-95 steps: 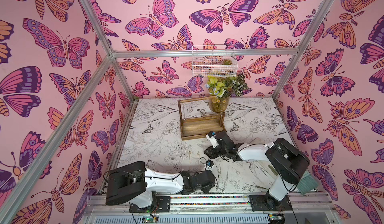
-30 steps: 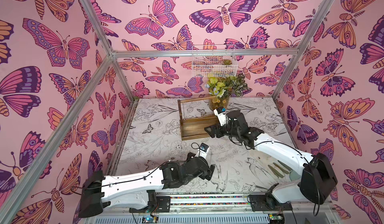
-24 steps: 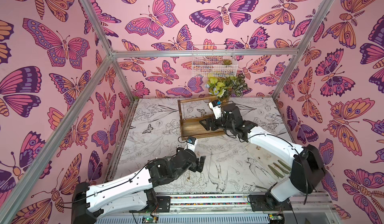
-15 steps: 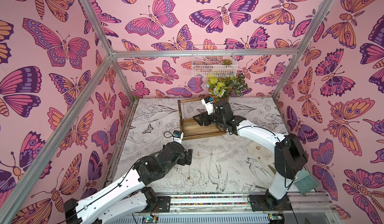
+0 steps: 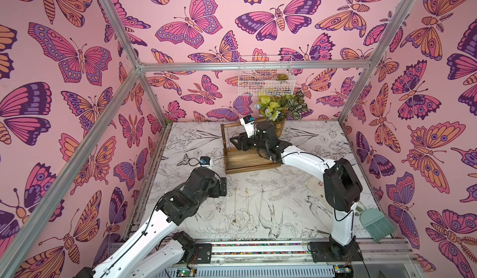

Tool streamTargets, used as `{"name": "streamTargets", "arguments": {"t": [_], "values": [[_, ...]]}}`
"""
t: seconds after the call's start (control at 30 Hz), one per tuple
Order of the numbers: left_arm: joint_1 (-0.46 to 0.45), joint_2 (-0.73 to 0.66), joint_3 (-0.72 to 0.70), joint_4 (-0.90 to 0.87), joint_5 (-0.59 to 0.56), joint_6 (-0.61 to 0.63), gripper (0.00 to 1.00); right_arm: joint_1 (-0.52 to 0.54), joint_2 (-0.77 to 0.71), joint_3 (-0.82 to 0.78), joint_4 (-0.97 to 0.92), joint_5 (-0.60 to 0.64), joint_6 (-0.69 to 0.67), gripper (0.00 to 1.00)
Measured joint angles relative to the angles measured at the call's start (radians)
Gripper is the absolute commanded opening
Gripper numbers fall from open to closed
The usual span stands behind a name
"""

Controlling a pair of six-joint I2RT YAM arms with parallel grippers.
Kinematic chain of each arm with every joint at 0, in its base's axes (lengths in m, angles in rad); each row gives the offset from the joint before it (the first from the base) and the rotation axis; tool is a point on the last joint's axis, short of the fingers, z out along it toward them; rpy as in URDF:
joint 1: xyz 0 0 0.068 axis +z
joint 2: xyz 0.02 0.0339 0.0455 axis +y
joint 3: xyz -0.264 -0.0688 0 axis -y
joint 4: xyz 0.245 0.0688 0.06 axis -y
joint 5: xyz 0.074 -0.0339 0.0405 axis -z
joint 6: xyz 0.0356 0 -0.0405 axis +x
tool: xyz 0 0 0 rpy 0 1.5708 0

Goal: Take the necklace off the jewelry display stand
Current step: Take off the necklace from the stand.

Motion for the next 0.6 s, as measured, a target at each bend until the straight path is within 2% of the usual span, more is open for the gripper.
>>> {"name": "streamTargets", "arguments": {"t": [0.27, 0.53, 0.6], "values": [[0.062, -0.015, 0.000, 0.000, 0.051, 0.014, 1.00, 0.028, 0.063, 0.063, 0.037, 0.068, -0.003, 0.66], [0.084, -0.028, 0.000, 0.000, 0.080, 0.017, 1.00, 0.030, 0.122, 0.117, 0.048, 0.097, -0.003, 0.49], [0.086, -0.030, 0.000, 0.000, 0.087, 0.017, 1.00, 0.030, 0.132, 0.132, 0.049, 0.098, -0.003, 0.47]]}}
